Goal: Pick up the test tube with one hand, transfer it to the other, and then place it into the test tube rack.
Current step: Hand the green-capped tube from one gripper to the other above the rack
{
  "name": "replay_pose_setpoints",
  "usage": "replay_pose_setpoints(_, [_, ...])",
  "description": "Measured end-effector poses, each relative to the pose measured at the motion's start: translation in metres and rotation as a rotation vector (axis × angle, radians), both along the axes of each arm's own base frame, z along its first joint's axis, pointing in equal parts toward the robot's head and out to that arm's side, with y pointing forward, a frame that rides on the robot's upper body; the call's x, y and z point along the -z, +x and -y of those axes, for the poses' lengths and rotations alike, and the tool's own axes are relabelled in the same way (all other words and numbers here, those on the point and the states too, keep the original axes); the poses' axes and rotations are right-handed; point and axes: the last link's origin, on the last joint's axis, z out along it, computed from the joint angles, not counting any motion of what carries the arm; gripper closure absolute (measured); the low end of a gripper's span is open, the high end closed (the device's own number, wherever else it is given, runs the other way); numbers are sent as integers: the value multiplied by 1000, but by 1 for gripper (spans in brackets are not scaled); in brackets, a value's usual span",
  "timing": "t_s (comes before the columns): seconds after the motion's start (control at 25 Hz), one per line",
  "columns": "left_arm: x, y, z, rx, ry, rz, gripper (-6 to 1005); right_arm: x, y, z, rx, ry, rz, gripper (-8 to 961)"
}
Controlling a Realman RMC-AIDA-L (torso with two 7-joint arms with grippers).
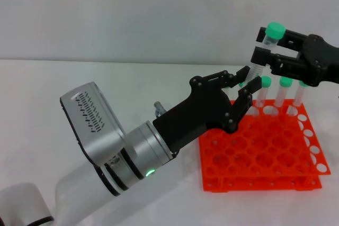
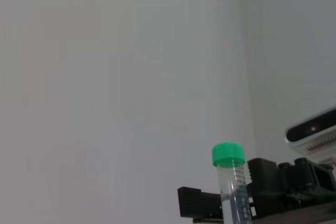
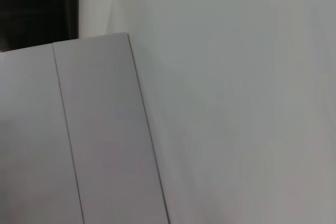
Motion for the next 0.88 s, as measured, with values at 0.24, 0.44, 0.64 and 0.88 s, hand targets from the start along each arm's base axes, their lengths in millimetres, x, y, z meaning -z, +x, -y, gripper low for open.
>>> replay_pose_setpoints(0.24, [0, 1, 0, 3, 0, 2, 781, 2, -2, -2, 9, 5, -6, 253])
replay_pose_setpoints(0.44, [0, 1, 1, 5, 1, 4, 780, 3, -2, -1, 9, 10, -15, 361])
replay_pose_setpoints(0.64, [-1, 1, 0, 1, 4, 7, 779, 3, -3, 1, -7, 16, -11, 478])
replay_pose_setpoints(0.88, [-1, 1, -1, 1, 4, 5, 778, 4, -3, 2, -19, 21, -4, 700])
